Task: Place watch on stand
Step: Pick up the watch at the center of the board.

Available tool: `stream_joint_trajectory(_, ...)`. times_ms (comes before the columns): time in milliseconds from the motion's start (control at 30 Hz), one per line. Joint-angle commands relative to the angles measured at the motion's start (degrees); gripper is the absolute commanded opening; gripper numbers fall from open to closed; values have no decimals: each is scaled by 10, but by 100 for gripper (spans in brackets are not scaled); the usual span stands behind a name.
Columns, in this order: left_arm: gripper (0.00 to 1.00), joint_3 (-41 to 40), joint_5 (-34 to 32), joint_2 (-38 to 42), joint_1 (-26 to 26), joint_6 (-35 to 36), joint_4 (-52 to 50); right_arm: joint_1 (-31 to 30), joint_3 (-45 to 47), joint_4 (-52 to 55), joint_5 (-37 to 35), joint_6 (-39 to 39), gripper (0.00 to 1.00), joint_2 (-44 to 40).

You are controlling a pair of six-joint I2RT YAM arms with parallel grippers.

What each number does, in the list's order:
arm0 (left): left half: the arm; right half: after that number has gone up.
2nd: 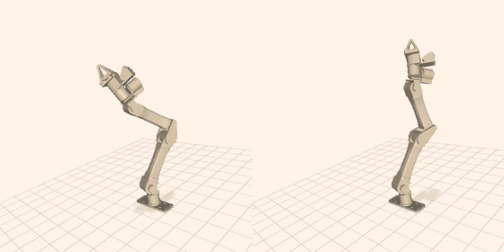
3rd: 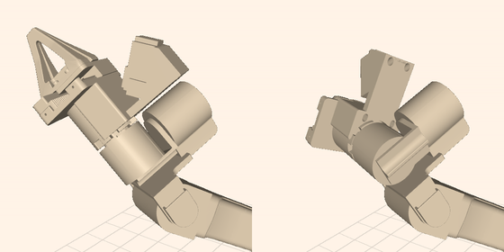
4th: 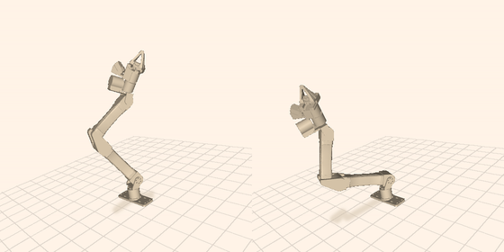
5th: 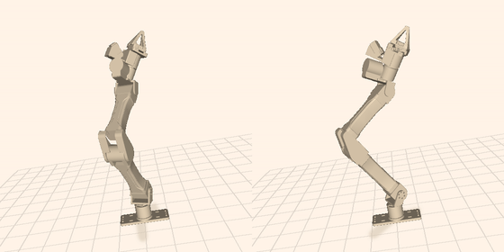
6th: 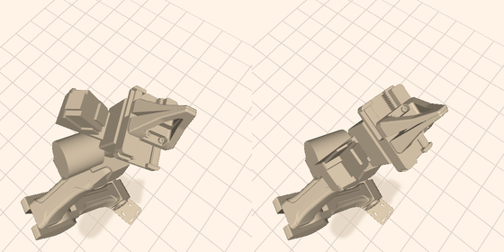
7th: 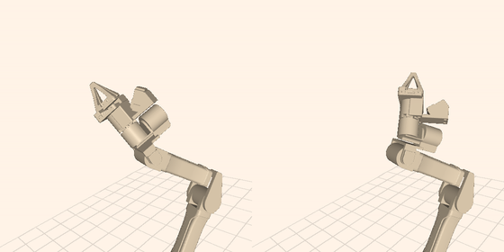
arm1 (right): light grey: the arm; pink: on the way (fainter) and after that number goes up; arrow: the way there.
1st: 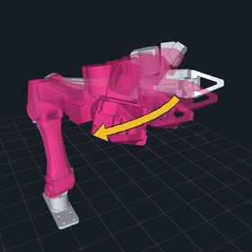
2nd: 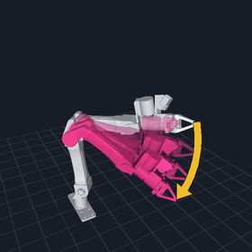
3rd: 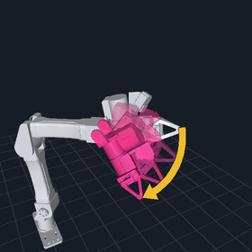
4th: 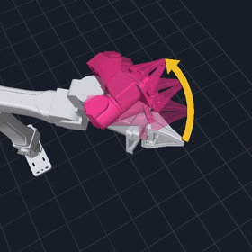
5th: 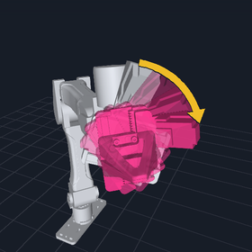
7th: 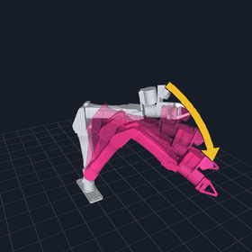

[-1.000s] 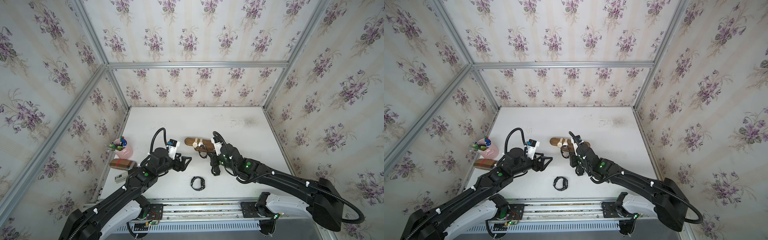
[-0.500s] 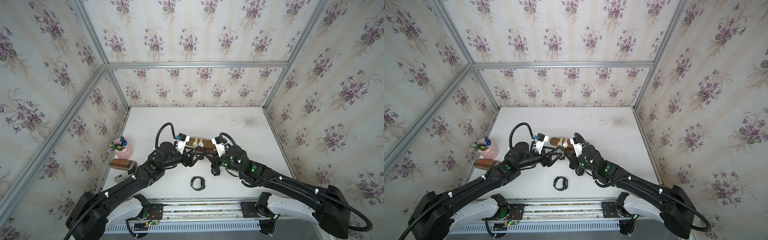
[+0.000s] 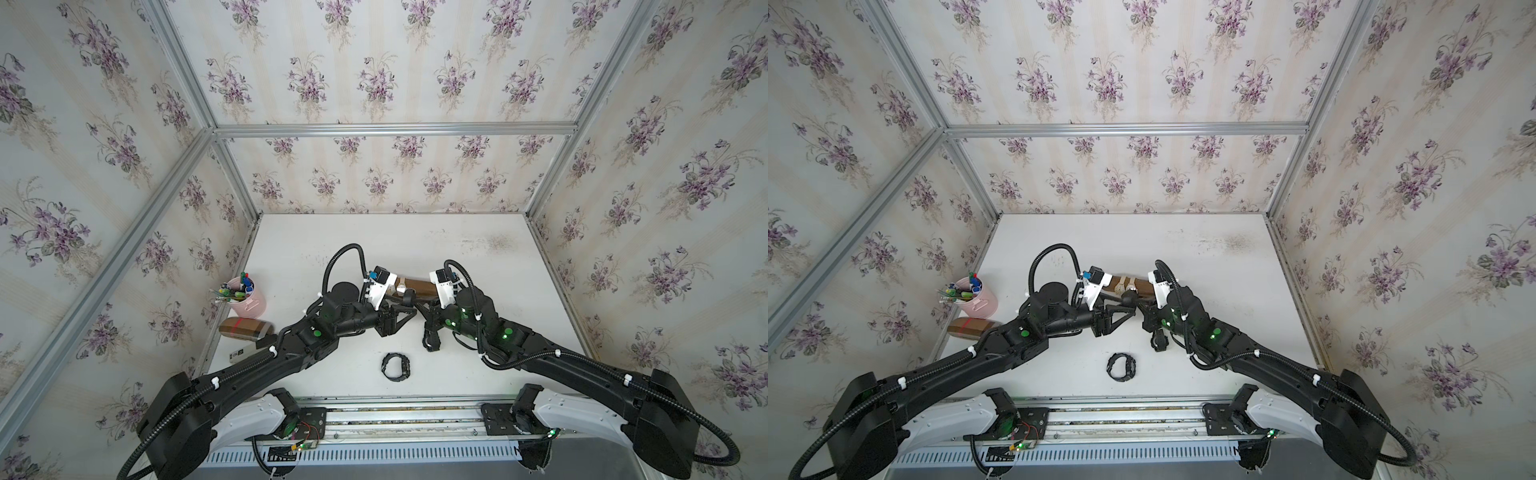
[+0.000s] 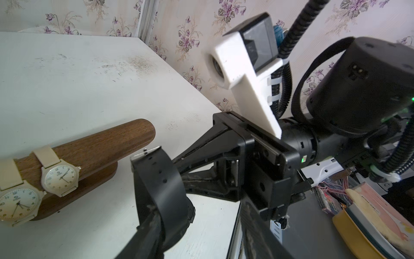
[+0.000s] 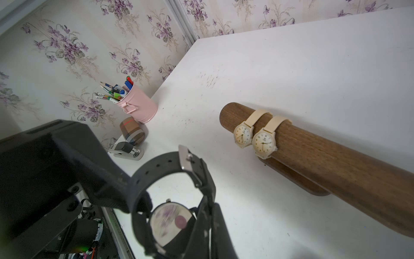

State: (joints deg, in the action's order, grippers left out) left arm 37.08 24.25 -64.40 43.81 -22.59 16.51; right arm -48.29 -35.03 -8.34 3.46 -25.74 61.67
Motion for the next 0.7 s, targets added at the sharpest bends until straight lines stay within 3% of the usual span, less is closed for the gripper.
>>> stream_joint_trajectory(0,52,10,-6,-9,4,11,-5,2,-3,-19,10,-5,0,0)
stream_joint_trajectory(600,43,34,-32,-41,7,19,-37,1,6,-24,14,8,0,-5)
stream_joint_trajectory(667,50,42,-49,-44,6,29,-66,1,5,-18,4,13,0,-6)
